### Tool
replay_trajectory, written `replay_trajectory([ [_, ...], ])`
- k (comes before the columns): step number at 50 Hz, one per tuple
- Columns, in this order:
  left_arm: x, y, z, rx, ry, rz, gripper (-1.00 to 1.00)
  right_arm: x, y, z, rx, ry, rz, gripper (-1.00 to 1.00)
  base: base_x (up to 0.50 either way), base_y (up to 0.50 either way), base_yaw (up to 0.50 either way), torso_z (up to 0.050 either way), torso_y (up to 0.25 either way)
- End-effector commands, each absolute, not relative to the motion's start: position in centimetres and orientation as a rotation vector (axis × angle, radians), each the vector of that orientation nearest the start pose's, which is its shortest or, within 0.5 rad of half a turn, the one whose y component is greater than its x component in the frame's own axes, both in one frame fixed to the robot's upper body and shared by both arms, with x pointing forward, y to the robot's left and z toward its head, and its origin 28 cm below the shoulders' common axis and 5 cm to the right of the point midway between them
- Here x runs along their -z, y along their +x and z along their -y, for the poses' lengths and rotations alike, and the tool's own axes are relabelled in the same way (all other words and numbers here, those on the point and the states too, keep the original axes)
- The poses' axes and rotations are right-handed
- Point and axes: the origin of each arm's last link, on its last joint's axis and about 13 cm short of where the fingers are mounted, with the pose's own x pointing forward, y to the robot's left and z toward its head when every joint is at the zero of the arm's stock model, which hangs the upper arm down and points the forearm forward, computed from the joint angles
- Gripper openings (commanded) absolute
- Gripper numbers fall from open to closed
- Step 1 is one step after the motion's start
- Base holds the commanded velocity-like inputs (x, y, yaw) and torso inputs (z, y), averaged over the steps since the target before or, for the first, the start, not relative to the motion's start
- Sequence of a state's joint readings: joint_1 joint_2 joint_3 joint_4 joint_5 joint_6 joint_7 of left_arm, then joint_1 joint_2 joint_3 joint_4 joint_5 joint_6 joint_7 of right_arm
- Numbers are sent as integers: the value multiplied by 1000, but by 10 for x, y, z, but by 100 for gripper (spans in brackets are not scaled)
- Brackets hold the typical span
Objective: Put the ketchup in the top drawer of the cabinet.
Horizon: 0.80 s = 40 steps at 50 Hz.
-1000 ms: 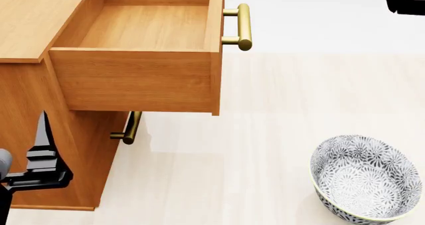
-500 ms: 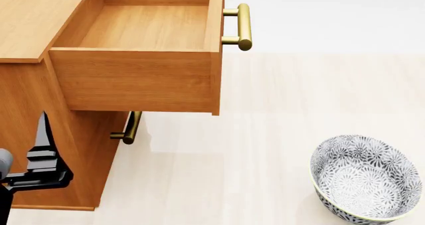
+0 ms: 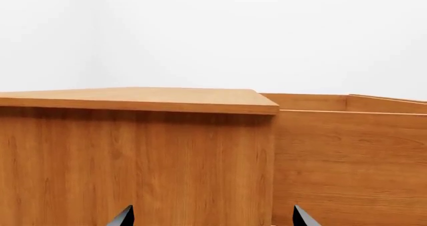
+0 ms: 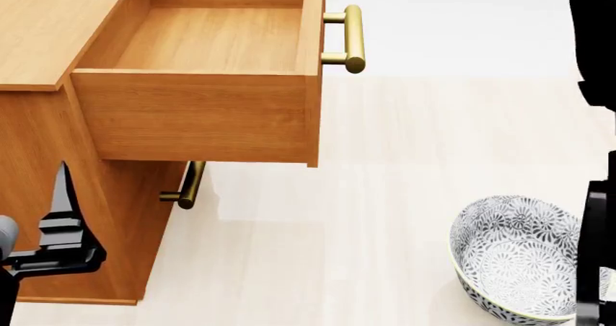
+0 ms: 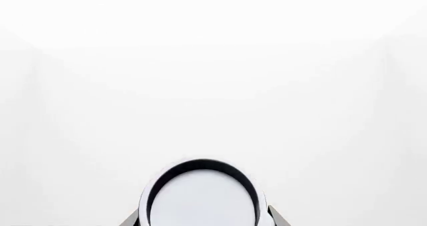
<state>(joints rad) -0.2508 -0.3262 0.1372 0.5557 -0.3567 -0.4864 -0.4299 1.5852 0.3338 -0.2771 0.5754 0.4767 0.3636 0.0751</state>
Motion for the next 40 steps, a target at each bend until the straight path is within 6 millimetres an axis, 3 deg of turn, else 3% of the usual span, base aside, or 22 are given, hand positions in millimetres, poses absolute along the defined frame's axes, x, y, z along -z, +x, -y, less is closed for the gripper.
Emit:
replay_trajectory([
  [1, -148, 232, -222, -116, -2, 249, 100, -434, 406, 152, -18, -11, 568, -100, 0, 0, 0, 0, 0],
  [22, -148, 232, -221, -116, -5, 248, 100, -430, 416, 111, -52, -21, 477, -100, 0, 0, 0, 0, 0],
  [40, -147, 232, -220, -111, -10, 246, 100, -410, 421, 70, -139, -61, 392, -100, 0, 0, 0, 0, 1],
])
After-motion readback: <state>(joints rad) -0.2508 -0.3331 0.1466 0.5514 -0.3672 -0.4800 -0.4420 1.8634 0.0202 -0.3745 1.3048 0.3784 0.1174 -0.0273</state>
